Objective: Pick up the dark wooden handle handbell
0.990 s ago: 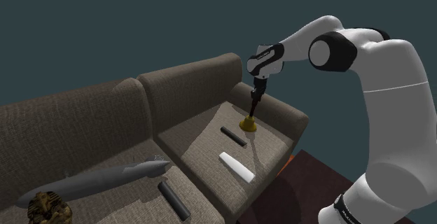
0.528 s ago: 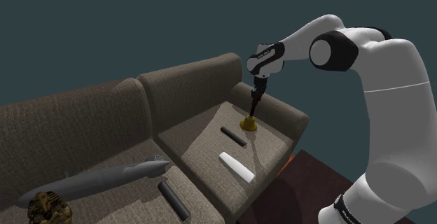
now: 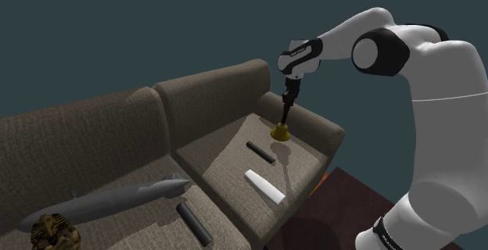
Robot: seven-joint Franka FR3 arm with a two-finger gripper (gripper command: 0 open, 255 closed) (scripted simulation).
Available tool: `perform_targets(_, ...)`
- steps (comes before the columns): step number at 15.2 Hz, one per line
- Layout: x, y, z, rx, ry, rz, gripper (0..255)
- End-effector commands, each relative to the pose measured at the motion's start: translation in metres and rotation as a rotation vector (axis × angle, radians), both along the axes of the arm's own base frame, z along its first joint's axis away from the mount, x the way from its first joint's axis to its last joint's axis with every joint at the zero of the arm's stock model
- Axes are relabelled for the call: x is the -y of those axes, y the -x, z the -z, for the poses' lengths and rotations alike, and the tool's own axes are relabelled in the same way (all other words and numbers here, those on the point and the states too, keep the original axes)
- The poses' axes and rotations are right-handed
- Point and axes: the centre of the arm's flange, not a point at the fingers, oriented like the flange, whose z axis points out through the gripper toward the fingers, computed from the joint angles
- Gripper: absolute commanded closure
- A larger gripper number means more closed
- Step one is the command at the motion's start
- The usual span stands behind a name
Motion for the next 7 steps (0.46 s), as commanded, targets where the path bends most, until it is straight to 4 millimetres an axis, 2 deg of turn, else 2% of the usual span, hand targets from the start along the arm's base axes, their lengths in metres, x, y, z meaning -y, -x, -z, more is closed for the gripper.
perform_targets(1, 0.0, 0.0, -0.01, 0.0, 0.0, 0.0, 255)
perform_targets(5, 0.0, 0.0, -0.031, 0.0, 0.0, 0.0, 255)
perform_targets(7, 0.0, 0.0, -0.032, 0.0, 0.0, 0.0, 255)
